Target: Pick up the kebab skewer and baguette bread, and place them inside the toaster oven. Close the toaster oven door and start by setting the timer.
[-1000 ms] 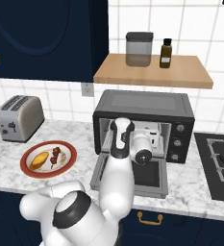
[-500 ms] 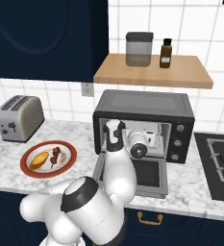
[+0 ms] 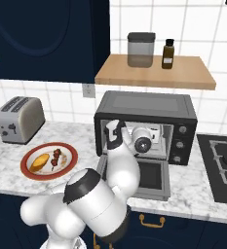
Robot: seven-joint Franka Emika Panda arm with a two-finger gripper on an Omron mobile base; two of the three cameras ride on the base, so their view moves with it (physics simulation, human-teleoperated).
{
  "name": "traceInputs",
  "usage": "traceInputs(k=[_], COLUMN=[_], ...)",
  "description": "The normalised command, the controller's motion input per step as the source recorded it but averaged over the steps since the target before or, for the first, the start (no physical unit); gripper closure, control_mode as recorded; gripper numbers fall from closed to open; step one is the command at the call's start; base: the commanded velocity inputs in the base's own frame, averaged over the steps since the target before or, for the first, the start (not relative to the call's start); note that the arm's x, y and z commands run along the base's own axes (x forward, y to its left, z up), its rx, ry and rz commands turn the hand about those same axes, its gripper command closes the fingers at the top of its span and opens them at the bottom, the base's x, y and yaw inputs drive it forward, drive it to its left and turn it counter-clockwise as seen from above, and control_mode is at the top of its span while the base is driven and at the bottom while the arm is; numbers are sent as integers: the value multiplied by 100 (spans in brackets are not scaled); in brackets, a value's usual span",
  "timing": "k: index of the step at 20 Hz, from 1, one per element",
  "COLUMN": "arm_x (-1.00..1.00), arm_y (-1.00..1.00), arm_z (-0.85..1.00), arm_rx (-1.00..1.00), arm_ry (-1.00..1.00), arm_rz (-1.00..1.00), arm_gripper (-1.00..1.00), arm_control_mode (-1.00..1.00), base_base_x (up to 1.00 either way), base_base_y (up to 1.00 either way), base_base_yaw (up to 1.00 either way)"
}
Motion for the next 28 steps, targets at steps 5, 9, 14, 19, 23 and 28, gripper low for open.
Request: traceInputs(k=[5,9,14,19,23,28], arm_x=[10,3,0,0,0,0], arm_y=[-3,-1,-1,0,0,0], arm_z=[-15,-5,-1,0,0,-14], arm_rx=[0,0,0,0,0,0], arm_ry=[3,7,8,7,8,7], arm_rz=[0,0,0,0,0,0], arm_gripper=[-100,-100,-100,-100,-100,-100], arm_control_mode=[-100,-100,-100,-100,-100,-100], base_base_x=[0,0,0,0,0,0], base_base_y=[0,0,0,0,0,0], base_base_yaw=[0,0,0,0,0,0])
